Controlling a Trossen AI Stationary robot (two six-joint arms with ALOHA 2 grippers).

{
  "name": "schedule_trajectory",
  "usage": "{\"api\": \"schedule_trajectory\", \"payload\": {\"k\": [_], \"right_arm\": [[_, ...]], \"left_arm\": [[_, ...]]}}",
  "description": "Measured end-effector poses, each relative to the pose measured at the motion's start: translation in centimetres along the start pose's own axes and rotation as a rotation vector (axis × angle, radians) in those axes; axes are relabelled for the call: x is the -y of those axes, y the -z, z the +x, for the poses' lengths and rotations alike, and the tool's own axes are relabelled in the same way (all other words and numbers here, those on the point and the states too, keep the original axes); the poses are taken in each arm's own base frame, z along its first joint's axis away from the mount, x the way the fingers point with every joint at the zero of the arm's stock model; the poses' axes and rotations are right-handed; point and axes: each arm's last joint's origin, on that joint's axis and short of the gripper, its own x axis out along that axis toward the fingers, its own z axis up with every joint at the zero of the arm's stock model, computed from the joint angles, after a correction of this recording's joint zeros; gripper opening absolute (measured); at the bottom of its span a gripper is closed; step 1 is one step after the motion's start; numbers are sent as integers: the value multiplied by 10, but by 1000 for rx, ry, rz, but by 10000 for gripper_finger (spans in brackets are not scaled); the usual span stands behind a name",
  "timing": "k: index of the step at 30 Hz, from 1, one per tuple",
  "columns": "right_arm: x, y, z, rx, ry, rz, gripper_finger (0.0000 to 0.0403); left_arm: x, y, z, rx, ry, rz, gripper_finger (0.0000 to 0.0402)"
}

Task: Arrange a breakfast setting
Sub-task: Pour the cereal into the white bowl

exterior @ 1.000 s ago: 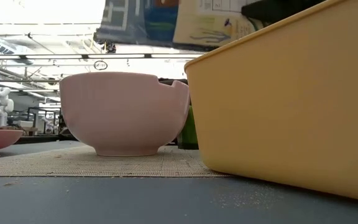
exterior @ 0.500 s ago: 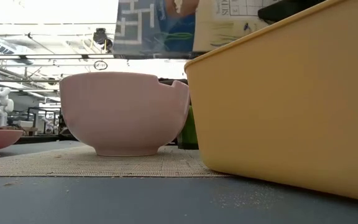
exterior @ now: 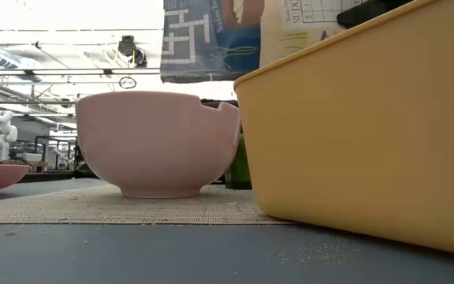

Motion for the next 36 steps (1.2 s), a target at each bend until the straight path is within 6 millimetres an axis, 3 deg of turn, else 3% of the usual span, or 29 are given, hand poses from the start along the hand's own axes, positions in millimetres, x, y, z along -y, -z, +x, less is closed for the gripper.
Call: {"api": "schedule_trajectory", "payload": {"k": [14,21,27,36], "right_arm": [[-1,-33,0,-97,5,1,260],[-1,-24,-1,-187,13,61,260],[-1,-28,0,-149,10,66,260],[-1,-27,0,-155,9,63,260]], "left_arm": [[0,0,0,0,-1,2,113],[0,1,0,-10,-6,3,113],[0,5,0,-27,-40,36,113],[3,32,26,-24,-81,110,113]]}}
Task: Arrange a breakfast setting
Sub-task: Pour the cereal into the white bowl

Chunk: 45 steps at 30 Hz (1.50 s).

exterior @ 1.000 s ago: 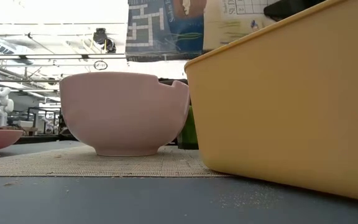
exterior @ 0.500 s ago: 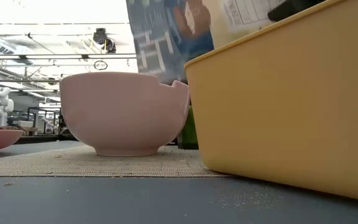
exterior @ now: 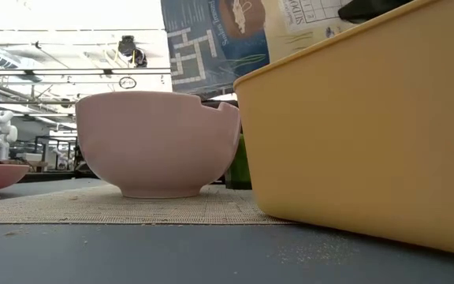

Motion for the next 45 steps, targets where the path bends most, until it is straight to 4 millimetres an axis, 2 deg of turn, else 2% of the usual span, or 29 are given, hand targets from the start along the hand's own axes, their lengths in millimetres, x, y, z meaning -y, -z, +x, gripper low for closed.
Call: {"api": "schedule_trajectory", "payload": {"k": [11,15,20,26,36,45], "right_arm": [[-1,-1,0,-3,-23,28,260],[-2,-12,-3,12,-25,31,260],[-4,-26,-3,25,-27,21,259],[-3,-14,5,-120,-1,19,260],[-2,-19,7,-63,45,32,260],[-1,-13,6,-127,47,54,260]], "left_arm": [[-21,79,47,157,82,-31,113],[-27,101,61,221,112,-45,113],[-31,120,77,279,139,-56,113],[-33,133,90,275,138,-42,113],[-32,132,91,302,143,32,113],[-31,131,91,316,138,85,113]]}}
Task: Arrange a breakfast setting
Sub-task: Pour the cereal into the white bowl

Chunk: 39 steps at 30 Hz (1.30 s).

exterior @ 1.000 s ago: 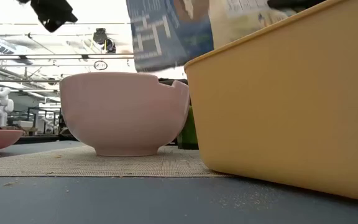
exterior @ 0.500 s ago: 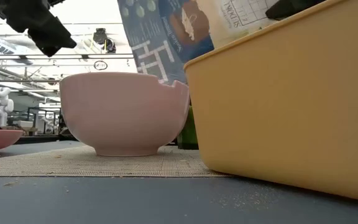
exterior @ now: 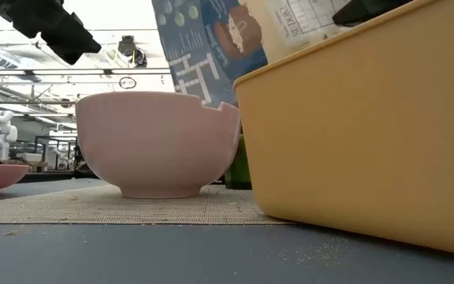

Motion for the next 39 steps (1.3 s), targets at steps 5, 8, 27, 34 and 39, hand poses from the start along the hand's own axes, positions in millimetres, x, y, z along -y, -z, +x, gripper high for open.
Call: {"api": "schedule_trajectory", "payload": {"k": [5,8,27,34,39], "right_arm": [[0,1,0,-13,3,5,260],[0,0,0,2,0,-20,260],[0,0,0,-1,1,-21,260],[0,-1,1,9,-1,8,260],[-1,-4,0,36,-6,0,260]], "left_arm": [[0,0,0,0,0,-36,113],[0,0,0,0,-1,-55,113],[1,-5,0,48,12,-22,113],[1,-5,0,47,12,-13,113],[1,-5,0,47,11,-13,113]]}}
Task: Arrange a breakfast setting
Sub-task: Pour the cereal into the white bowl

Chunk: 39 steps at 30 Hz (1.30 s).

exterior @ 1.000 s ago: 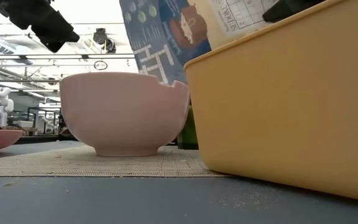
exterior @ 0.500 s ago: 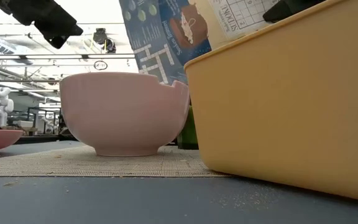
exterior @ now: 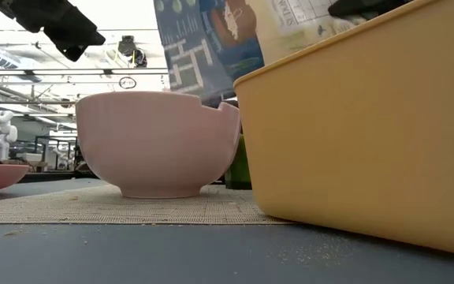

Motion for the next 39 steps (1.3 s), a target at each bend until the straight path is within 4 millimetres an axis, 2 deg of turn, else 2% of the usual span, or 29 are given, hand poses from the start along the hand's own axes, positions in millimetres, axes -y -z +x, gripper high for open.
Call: {"api": "schedule_trajectory", "payload": {"k": [3,15,22,28,39], "right_arm": [[1,5,0,-47,9,2,260],[1,5,0,-46,8,-5,260],[-1,-1,1,24,-5,-27,260],[-1,7,2,-22,-5,-24,260],[-1,5,2,-10,-8,-18,260]], "left_arm": [[0,0,0,0,0,0,113],[0,0,0,0,0,-1,113],[0,0,0,0,0,-3,113],[0,0,0,0,0,-7,113],[0,0,0,0,0,-6,113]]}}
